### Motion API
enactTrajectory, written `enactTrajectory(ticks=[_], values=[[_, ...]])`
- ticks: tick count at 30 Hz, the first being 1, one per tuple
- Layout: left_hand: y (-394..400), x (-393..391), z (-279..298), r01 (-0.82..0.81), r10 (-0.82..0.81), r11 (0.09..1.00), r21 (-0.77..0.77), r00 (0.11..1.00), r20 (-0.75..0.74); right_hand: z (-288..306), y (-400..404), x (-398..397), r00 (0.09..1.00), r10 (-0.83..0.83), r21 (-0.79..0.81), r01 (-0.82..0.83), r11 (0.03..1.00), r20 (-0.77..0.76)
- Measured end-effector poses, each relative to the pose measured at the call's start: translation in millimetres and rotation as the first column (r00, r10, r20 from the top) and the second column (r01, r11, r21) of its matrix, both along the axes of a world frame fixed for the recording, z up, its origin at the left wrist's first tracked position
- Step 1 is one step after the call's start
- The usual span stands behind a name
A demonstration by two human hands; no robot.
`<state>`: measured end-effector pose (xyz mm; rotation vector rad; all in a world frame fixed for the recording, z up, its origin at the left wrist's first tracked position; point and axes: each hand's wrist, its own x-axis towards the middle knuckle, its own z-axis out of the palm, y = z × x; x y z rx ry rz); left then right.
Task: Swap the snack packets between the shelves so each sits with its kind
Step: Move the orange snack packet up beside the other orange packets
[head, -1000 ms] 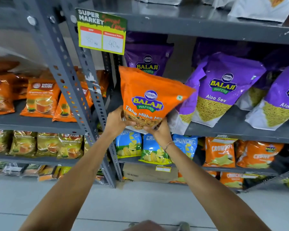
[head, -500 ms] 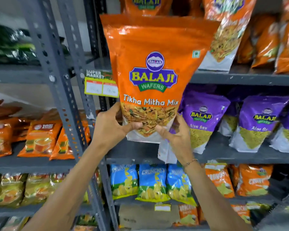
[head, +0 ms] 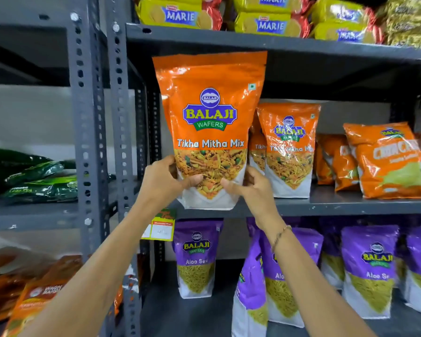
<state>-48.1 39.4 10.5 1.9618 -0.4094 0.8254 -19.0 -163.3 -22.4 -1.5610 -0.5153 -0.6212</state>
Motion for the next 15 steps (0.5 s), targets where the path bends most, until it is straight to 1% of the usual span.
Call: enactTrajectory(ticks=[2, 4, 7, 11, 15], values=[[-3, 17, 7, -0.009, 0.010, 1.000, 0.012, 0.999, -0.036, 7, 0, 19, 0.998, -0.004, -0.021, 0.003, 1.000, -0.070], [-4, 36, 10, -0.011, 0.012, 1.000, 0.005, 0.994, -0.108, 11, 0, 32, 0.990, -0.020, -0.028, 0.017, 0.999, -0.137], [-5, 60, 13, -0.012, 0.010, 1.000, -0.010, 0.982, -0.190, 12, -2, 60, 0.980, -0.063, -0.023, 0.060, 0.998, -0.191], [-10, 82, 11, 0.014, -0.024, 0.999, -0.044, 0.974, -0.225, 8, -6, 85, 0.970, -0.091, -0.065, 0.078, 0.995, -0.224], [-11, 91, 3, 0.024, -0.037, 0.998, -0.056, 0.972, -0.232, 11, -7, 83, 0.959, -0.099, -0.113, 0.071, 0.991, -0.265]])
